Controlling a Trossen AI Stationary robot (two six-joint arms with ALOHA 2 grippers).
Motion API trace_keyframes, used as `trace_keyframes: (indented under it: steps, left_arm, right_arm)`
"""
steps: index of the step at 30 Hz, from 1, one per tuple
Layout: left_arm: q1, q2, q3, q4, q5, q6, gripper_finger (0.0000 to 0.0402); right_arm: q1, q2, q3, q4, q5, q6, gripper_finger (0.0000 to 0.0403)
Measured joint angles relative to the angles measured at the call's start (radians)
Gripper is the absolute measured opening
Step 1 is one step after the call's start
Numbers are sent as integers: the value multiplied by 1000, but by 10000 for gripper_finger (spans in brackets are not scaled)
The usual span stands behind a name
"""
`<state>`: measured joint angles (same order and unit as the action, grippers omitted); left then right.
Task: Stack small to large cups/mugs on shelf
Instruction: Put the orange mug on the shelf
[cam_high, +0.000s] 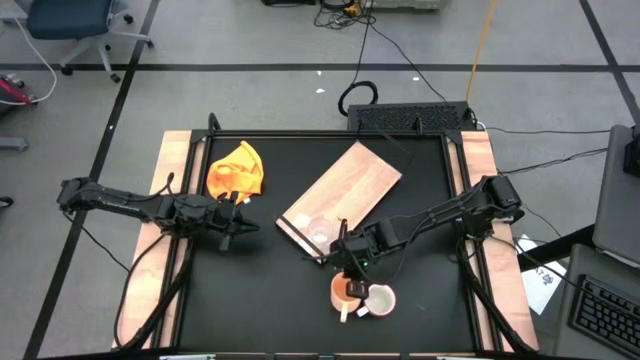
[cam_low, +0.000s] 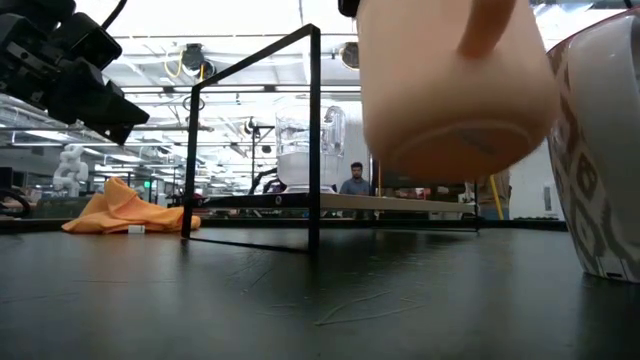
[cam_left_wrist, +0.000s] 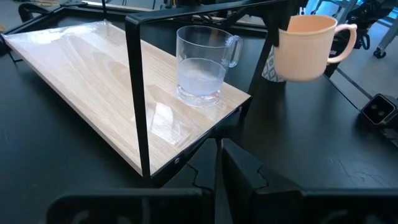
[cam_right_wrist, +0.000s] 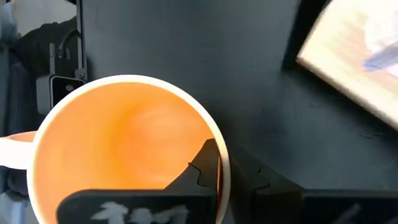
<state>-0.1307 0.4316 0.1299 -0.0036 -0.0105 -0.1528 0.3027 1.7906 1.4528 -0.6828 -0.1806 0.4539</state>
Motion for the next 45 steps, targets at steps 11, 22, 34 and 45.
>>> trace_keyframes:
  steps: [11,22,34,45]
  left_arm:
    - [0,0,0,6,-26,0,26]
    - [0,0,0,7,-27,-5,26]
    - [0,0,0,7,-27,-6,26]
    - [0,0,0,7,-26,-6,26]
  right_arm:
    - [-13,-94,1,-39,28,-32,2]
    - [-15,-97,1,-46,28,-47,2]
    - [-28,-97,1,-56,28,-193,2]
    - [-72,-103,1,-94,25,-233,2]
